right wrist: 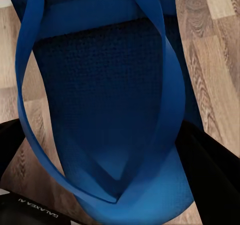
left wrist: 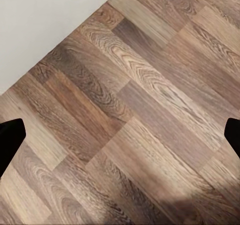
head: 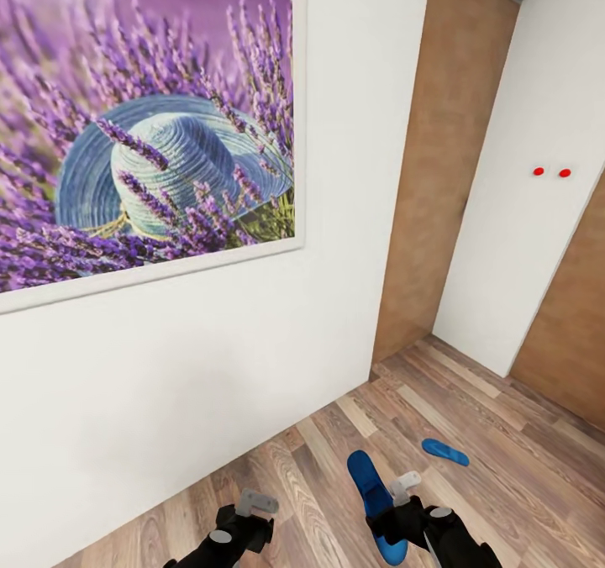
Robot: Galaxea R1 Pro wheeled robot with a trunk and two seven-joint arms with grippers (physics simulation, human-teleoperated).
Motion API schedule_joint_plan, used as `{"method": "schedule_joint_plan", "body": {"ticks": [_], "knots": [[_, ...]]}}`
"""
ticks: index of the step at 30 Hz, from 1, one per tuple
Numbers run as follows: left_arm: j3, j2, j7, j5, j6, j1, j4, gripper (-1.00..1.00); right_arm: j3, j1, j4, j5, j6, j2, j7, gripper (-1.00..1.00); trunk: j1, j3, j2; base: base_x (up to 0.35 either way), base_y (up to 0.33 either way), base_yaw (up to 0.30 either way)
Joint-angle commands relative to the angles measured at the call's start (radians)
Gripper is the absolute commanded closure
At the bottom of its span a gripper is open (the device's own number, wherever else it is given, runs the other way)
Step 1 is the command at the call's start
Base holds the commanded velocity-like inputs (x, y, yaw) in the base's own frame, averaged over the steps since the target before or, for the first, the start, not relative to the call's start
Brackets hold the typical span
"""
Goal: In the bedroom, move the book from the bed onto either nightstand, and place the two sandals side by side next to the bed.
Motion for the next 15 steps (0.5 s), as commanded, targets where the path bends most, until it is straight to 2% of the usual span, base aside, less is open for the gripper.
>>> {"method": "schedule_joint_plan", "body": {"ticks": [1, 15], "knots": [[-0.009, 0.001, 0.007, 0.009, 0.004, -0.001, -0.002, -1.00, -0.008, -0.001, -0.003, 0.005, 0.005, 0.002, 0.009, 1.00, 0.001, -0.002, -0.002, 0.250, 0.005, 0.000], [-0.009, 0.001, 0.007, 0.009, 0.004, -0.001, -0.002, -1.00, -0.009, -0.001, -0.003, 0.005, 0.005, 0.002, 0.009, 1.00, 0.001, -0.002, -0.002, 0.254, 0.003, 0.000]]}}
